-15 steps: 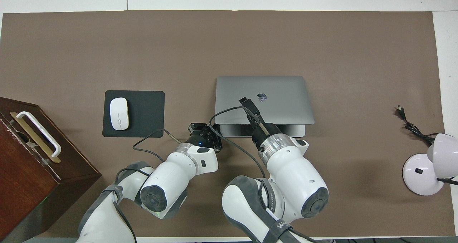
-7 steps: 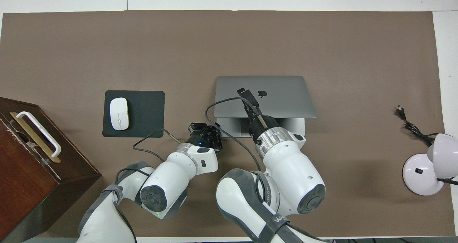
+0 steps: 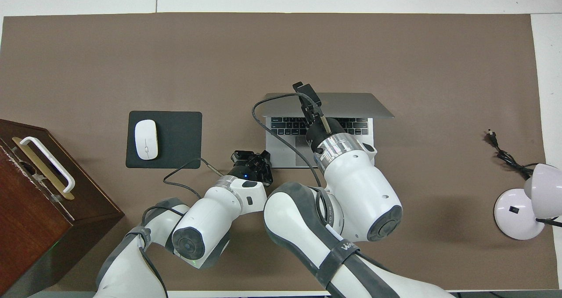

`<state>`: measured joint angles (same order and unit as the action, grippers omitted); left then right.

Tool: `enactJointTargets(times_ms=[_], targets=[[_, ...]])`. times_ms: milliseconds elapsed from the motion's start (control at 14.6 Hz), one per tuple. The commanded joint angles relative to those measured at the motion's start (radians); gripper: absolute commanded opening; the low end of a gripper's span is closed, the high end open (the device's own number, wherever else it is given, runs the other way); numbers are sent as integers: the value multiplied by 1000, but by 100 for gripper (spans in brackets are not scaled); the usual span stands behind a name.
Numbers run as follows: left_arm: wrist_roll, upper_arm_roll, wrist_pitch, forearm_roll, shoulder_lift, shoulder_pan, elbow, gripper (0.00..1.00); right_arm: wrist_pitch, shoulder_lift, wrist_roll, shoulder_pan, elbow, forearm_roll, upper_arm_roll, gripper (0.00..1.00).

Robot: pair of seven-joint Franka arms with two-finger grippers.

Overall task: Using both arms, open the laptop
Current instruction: 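Lift the lid upward and away with the right gripper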

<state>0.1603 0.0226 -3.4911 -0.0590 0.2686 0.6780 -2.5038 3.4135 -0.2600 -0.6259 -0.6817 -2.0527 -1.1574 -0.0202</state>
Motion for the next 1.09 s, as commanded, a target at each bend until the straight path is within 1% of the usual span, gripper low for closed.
enactJointTargets(times_ms=[0,205,410,1026], targets=[[2,-13,-14,-1,90,46,60,0,-31,-42,9,45,94,-24,-6,100],[2,-13,-14,-1,90,48,60,0,-80,-59,15,85,147,-18,-6,100],[4,-13,-14,-1,90,49,60,0,-120,-68,26,117,175,-11,-6,100],[4,-13,-14,-1,90,49,60,0,-171,-90,48,162,238,-10,-6,100]])
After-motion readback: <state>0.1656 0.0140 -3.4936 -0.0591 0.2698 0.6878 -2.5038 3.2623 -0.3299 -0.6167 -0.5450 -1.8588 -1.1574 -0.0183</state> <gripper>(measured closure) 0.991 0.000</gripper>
